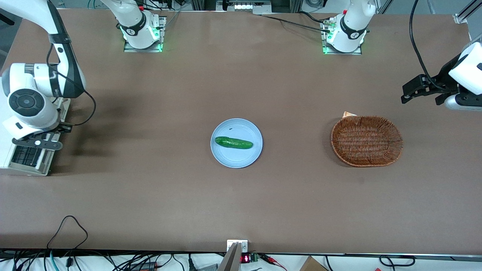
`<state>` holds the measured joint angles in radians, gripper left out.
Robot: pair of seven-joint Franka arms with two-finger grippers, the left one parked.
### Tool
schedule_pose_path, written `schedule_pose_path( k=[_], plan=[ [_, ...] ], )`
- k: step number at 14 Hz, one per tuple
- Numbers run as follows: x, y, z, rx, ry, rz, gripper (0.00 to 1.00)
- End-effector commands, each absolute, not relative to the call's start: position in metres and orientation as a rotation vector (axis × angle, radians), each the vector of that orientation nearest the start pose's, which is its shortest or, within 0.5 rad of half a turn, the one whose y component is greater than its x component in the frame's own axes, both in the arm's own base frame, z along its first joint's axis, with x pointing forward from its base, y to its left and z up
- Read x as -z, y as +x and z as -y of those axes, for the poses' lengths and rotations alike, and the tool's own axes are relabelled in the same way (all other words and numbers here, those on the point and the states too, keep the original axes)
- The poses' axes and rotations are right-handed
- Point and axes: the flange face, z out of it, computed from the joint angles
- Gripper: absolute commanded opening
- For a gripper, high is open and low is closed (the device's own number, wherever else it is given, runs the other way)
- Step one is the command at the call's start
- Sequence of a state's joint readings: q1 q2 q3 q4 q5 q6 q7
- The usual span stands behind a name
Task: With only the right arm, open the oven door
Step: 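Hook the door handle and pull the oven door down and open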
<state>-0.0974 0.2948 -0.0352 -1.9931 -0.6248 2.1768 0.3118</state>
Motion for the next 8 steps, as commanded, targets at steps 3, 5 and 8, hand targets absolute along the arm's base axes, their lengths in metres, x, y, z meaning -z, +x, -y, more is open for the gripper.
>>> schedule_pose_path(
  k=[3, 5, 8],
  plan=[
    [-0.268, 0.594, 0.119, 0.063, 2.65, 0.063, 0.0],
    [-0.26, 0.594, 0.119, 0.077, 2.652, 0.06, 0.0],
    [-0.252, 0.594, 0.114, 0.083, 2.659, 0.044, 0.0]
  ],
)
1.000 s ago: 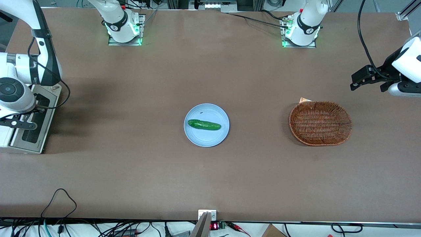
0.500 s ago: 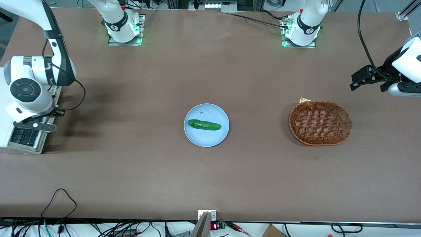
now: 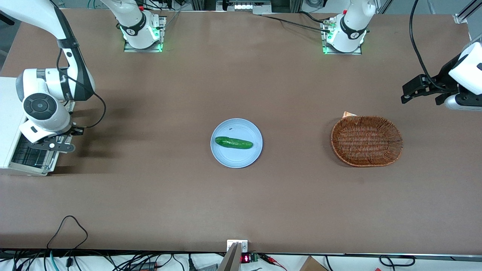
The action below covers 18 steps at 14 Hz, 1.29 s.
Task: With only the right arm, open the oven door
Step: 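Hook the door handle and pull the oven door down and open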
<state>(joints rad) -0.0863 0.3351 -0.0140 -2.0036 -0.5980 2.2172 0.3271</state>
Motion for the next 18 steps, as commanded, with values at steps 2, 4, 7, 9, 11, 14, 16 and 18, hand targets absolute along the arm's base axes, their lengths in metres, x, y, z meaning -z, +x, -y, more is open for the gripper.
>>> schedule_pose_path(
  k=[2, 4, 7, 9, 11, 14, 16, 18],
  plan=[
    [-0.247, 0.594, 0.112, -0.118, -3.617, -0.05, 0.0],
    [-0.241, 0.594, 0.113, -0.131, -3.616, -0.051, 0.0],
    [-0.23, 0.593, 0.113, -0.154, -3.611, -0.04, 0.0],
    [-0.225, 0.593, 0.112, -0.165, -3.609, -0.036, 0.0],
    [-0.221, 0.593, 0.111, -0.153, -3.604, -0.023, 0.0],
    [-0.211, 0.592, 0.112, -0.175, -3.599, -0.017, 0.0],
    [-0.204, 0.591, 0.111, -0.192, -3.597, -0.012, 0.0],
    [-0.198, 0.59, 0.11, -0.195, -3.592, -0.004, 0.0]
  ],
)
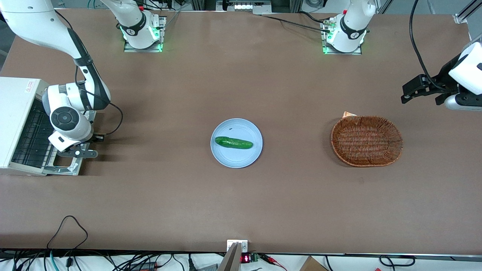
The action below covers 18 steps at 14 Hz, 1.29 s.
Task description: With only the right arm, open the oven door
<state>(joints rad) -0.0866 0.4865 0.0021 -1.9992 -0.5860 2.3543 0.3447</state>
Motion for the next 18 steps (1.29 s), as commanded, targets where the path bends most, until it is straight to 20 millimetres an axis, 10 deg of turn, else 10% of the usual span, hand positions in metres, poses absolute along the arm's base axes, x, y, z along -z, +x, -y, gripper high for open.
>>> schedule_pose_path(
  k=[1, 12, 18],
  plan=[
    [-0.198, 0.59, 0.11, -0.195, -3.592, -0.002, 0.0],
    [-0.179, 0.588, 0.107, -0.203, -3.576, 0.019, 0.0],
    [-0.191, 0.605, 0.04, -0.106, -3.486, 0.072, 0.02]
  ],
)
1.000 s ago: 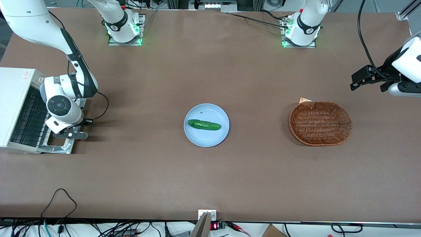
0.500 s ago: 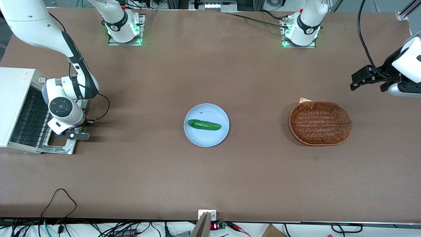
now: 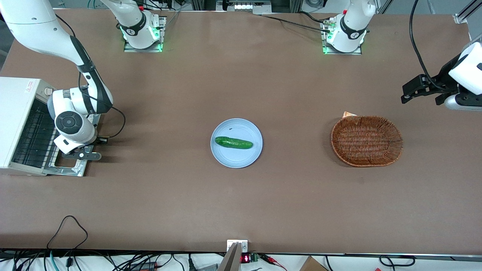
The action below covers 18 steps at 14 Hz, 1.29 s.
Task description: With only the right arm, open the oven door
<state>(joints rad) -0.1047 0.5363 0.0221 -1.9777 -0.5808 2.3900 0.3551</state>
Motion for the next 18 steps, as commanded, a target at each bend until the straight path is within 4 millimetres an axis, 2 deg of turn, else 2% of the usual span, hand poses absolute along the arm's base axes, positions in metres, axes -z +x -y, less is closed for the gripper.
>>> schedule_pose_path(
  k=[1, 2, 5, 9, 11, 14, 16, 18],
  plan=[
    [-0.193, 0.607, 0.024, -0.078, -3.471, 0.098, 0.02],
    [-0.201, 0.615, 0.01, -0.018, -3.456, 0.134, 0.02],
    [-0.228, 0.625, 0.0, 0.065, -3.423, 0.091, 0.02],
    [-0.289, 0.625, -0.017, 0.117, -3.397, 0.01, 0.02],
    [-0.325, 0.621, -0.032, 0.11, -3.325, -0.096, 0.02],
    [-0.373, 0.622, -0.037, -0.003, -3.296, -0.097, 0.04],
    [-0.418, 0.626, -0.038, -0.076, -3.228, -0.053, 0.15],
    [-0.452, 0.626, -0.038, -0.098, -3.195, -0.089, 0.18]
  ],
)
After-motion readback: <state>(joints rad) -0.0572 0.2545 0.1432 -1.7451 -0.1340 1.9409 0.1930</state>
